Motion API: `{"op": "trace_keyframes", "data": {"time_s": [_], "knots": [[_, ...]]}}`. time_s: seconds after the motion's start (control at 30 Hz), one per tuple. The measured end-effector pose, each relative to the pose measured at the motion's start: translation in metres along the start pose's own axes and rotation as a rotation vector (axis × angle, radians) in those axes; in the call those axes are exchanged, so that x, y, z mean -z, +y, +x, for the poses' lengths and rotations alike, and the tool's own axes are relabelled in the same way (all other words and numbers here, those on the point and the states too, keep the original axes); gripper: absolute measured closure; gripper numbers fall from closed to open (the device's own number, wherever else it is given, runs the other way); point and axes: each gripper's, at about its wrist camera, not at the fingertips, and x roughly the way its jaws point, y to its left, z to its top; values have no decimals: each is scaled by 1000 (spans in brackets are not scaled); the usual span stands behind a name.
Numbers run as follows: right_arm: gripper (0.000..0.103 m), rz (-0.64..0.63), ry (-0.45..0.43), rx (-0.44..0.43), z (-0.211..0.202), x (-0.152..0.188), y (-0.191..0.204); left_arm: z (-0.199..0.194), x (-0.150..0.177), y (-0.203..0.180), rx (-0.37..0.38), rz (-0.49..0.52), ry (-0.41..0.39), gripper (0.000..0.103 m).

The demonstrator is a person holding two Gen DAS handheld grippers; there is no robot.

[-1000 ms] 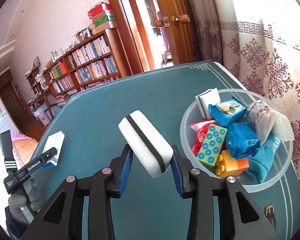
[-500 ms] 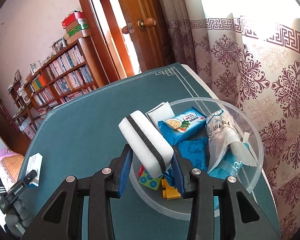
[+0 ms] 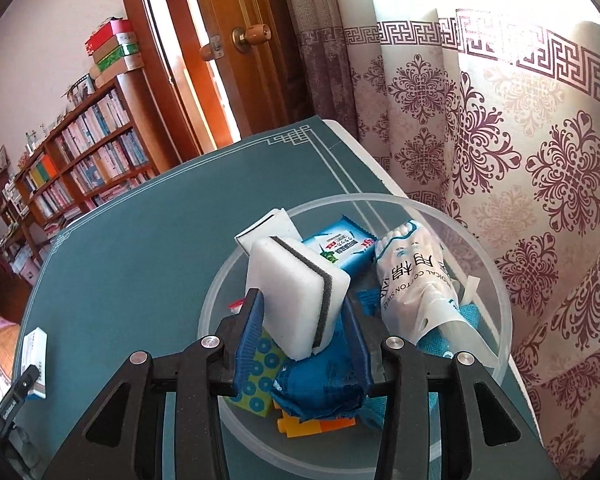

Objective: Organize objects
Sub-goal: 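Lower the eraser block into the bowl and open the right gripper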

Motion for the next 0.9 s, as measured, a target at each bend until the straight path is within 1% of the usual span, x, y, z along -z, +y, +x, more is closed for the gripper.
{"op": "trace_keyframes", "data": {"time_s": [0.1, 0.27, 0.37, 0.6, 0.9], "knots": [[49, -12, -27, -1, -7, 2, 0, -1, 0, -2, 1, 4, -2, 34], [47, -54, -84, 27, -22, 7, 7, -1, 0, -4, 3, 9, -6, 34], [44, -59, -118, 27, -34, 10, 7, -2, 1, -3, 7, 11, -8, 34], [43, -60, -138, 11, -56, 26, 3, -6, 1, -10, 54, 10, 8, 34], [43, -82, -129, -20, -75, 54, -2, -16, 8, -51, 126, 89, 31, 34]]}}
